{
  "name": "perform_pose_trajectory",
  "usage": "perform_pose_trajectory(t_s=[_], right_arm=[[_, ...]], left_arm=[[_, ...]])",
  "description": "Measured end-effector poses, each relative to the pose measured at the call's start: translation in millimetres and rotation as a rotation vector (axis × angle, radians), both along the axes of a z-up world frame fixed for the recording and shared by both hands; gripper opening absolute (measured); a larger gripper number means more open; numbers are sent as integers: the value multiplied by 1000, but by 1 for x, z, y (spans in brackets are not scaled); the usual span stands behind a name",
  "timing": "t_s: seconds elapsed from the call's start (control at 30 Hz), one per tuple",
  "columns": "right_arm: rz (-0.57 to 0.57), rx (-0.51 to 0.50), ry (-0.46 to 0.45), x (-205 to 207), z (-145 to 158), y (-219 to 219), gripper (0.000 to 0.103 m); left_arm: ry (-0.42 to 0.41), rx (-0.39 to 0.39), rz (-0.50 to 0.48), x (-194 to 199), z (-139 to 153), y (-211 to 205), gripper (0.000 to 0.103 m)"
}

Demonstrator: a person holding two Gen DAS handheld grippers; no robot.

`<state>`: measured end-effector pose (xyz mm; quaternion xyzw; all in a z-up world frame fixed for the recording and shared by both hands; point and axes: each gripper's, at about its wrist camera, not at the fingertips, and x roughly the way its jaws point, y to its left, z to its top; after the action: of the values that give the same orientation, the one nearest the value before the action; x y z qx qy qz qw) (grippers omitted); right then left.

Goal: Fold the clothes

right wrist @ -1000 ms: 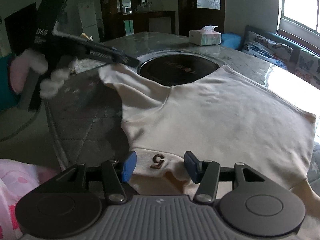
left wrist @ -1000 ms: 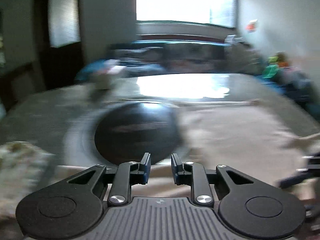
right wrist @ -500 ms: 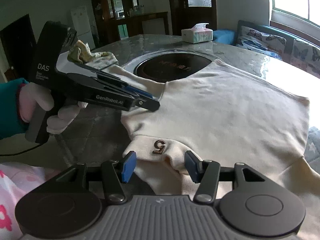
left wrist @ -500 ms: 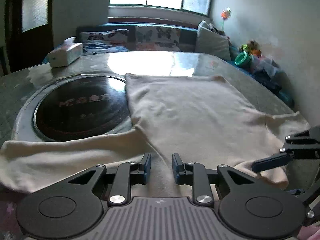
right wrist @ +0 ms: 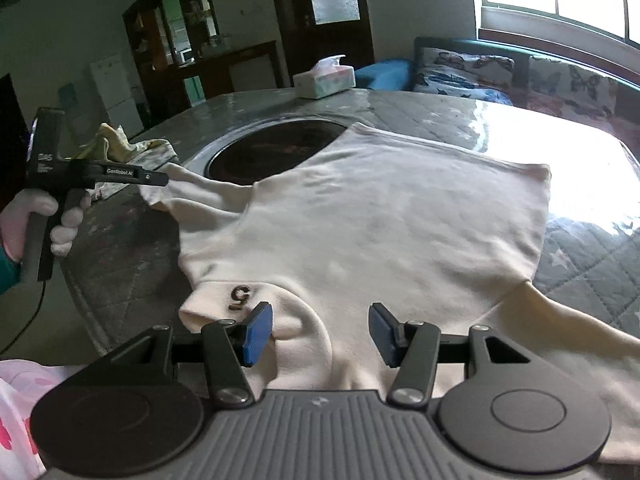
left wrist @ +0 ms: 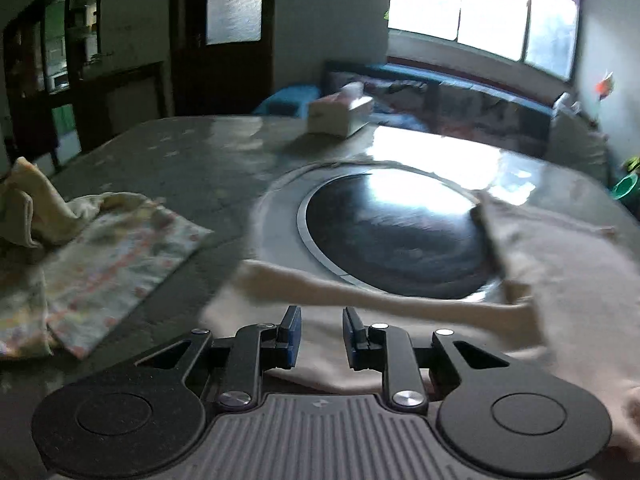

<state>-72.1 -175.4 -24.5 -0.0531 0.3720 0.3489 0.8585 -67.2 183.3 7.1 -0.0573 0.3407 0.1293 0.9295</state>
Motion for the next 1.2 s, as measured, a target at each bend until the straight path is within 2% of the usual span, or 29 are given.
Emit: perform_pose_trajectory(t_s=[0.1, 0.47, 0.63, 0.73, 0.87, 0.97, 1.07, 1.2], right_arm=[[1, -9, 12, 0, -3, 1, 54], [9, -38, 20, -2, -9, 6, 55], [18, -51, 12, -3, -8, 6, 55], [12, -47, 12, -4, -8, 6, 55], [-14, -27, -1, -6, -2, 0, 55], [-68, 3, -20, -8, 7, -15, 55], [-146, 11, -27, -6, 9, -34, 55], [-255, 10, -13, -2, 3, -61, 55]], left_arm=[[21, 45, -8, 11, -8, 6, 24], [22, 336, -121, 58, -27, -7, 24], [9, 401, -154, 66, -32, -8, 24], [5, 388, -156, 65, -31, -6, 25], [-1, 325, -132, 60, -23, -3, 28], [-37, 282, -134, 51, -9, -11, 32], [-80, 226, -173, 42, 3, -28, 38], [-116, 160, -275, 31, 14, -63, 38]])
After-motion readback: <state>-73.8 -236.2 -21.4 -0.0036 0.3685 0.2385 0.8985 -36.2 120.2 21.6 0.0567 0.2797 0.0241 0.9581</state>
